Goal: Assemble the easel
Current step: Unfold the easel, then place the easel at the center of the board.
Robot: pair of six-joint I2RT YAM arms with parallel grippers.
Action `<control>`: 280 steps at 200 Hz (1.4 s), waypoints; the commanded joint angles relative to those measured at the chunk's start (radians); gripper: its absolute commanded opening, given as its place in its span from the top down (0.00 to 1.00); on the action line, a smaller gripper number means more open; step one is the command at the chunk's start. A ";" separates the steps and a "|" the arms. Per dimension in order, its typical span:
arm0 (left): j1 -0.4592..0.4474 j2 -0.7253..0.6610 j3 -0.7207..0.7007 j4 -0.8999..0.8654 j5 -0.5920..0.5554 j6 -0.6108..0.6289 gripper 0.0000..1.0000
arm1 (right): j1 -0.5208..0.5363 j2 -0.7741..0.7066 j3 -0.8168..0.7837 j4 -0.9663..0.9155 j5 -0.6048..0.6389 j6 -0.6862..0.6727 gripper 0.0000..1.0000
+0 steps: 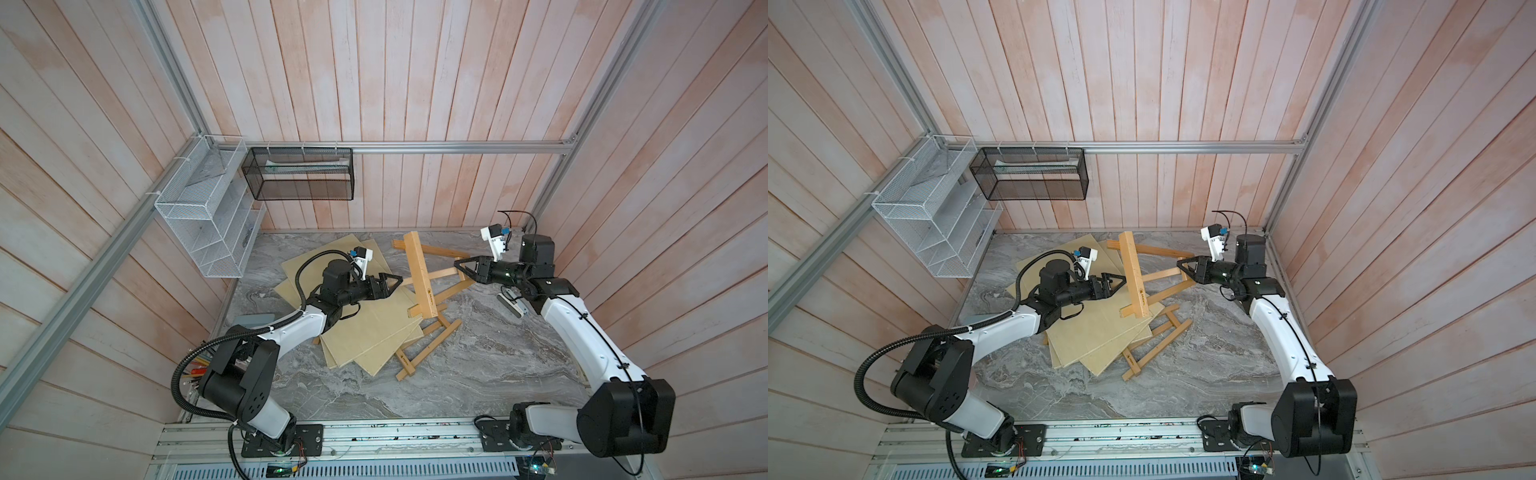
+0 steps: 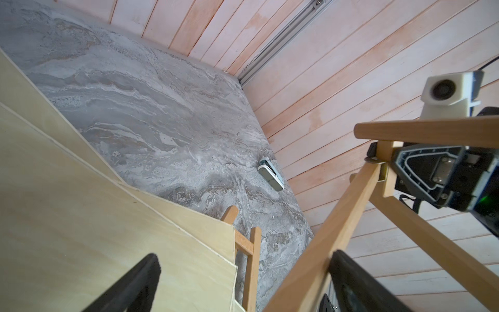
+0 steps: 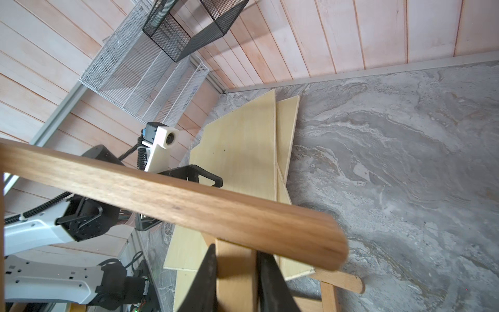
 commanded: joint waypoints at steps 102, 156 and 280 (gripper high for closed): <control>0.090 -0.248 0.019 -0.497 -0.602 -0.021 0.00 | 0.021 0.176 0.547 -0.458 0.978 -0.308 1.00; 0.090 -0.252 0.046 -0.648 -0.652 -0.032 0.00 | 0.094 0.424 0.687 -0.448 1.581 -0.499 1.00; 0.126 -0.337 0.034 -0.762 -0.709 -0.078 0.00 | 0.121 0.803 0.768 -0.006 1.837 -1.133 1.00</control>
